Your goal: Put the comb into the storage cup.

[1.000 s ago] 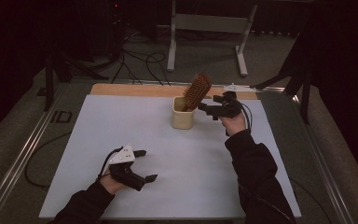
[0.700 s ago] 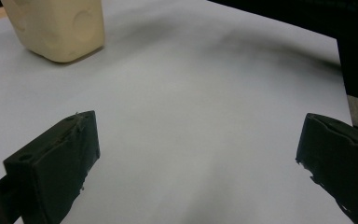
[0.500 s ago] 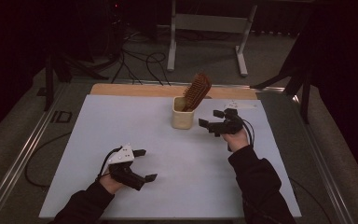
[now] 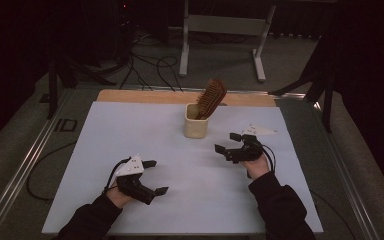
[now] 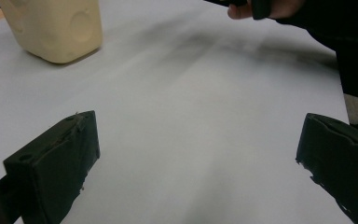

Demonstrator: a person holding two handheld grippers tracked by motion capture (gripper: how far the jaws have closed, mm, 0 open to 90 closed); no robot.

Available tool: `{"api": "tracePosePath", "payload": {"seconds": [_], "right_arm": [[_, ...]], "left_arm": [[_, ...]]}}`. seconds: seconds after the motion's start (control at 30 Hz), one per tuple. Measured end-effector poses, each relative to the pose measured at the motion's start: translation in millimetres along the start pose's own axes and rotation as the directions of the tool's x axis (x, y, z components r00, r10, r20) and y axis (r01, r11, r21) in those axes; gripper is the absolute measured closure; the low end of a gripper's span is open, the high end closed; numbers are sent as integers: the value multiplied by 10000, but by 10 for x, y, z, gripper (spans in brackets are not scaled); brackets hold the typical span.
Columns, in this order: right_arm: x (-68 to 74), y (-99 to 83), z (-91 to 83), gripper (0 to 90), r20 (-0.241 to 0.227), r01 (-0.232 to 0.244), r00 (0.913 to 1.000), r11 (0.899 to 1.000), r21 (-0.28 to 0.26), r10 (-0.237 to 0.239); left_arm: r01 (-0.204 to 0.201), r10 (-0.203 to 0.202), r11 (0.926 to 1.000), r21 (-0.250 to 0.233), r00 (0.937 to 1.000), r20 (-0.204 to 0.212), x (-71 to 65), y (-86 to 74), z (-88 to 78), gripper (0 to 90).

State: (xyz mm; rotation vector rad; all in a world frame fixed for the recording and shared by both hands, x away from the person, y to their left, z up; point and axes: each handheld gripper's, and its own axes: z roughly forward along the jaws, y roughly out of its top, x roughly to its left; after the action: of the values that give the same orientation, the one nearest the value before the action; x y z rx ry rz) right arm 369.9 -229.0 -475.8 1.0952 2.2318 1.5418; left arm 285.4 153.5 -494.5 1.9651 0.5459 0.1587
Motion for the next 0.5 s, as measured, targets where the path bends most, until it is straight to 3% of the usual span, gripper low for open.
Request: {"api": "tracePosePath", "payload": {"seconds": [0.3, 0.5], "right_arm": [[97, -256, -197, 97, -77, 298, 9995, 9994, -170, -299], [98, -412, -326, 97, -199, 73, 9998, 9996, -278, -78]], "left_arm": [[-3, 3, 10000, 3, 10000, 7, 7, -7, -34, 0], [-8, 8, 9999, 103, 10000, -48, 14, -49, -81, 0]]}}
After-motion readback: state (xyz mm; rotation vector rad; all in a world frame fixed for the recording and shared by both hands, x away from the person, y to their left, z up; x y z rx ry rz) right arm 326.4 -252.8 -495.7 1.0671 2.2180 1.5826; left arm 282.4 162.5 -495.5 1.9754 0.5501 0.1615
